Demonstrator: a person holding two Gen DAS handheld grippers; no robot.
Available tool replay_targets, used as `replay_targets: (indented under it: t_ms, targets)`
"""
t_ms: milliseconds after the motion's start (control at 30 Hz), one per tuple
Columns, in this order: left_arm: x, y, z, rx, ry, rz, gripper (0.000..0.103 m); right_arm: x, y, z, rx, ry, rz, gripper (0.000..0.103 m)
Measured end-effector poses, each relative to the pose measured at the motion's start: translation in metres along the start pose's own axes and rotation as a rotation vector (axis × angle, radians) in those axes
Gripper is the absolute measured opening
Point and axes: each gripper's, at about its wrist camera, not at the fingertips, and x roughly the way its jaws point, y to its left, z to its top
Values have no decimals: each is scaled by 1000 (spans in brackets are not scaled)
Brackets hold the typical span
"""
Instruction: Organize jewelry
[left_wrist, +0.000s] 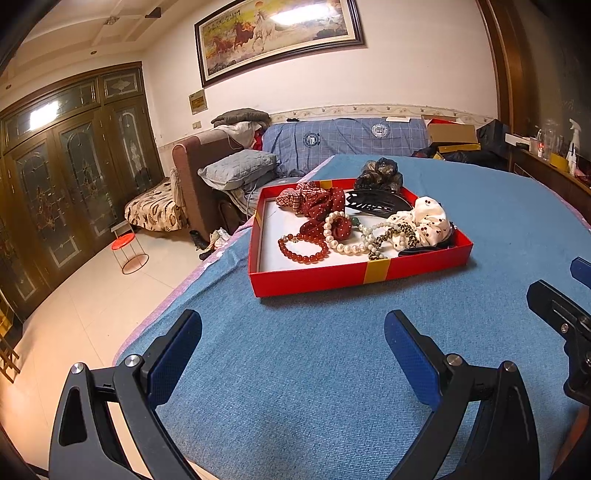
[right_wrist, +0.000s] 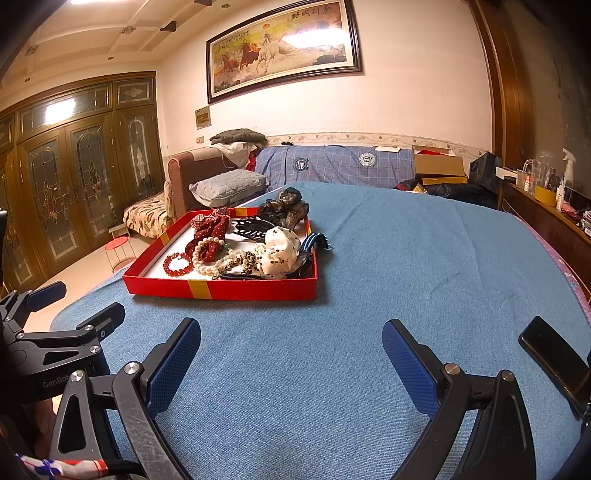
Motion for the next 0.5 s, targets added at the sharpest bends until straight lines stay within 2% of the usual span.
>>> replay_targets:
  t_ms: [500]
  targets:
    - [2, 0, -4, 5, 4, 2, 99, 0, 0, 0, 1, -2, -1, 101]
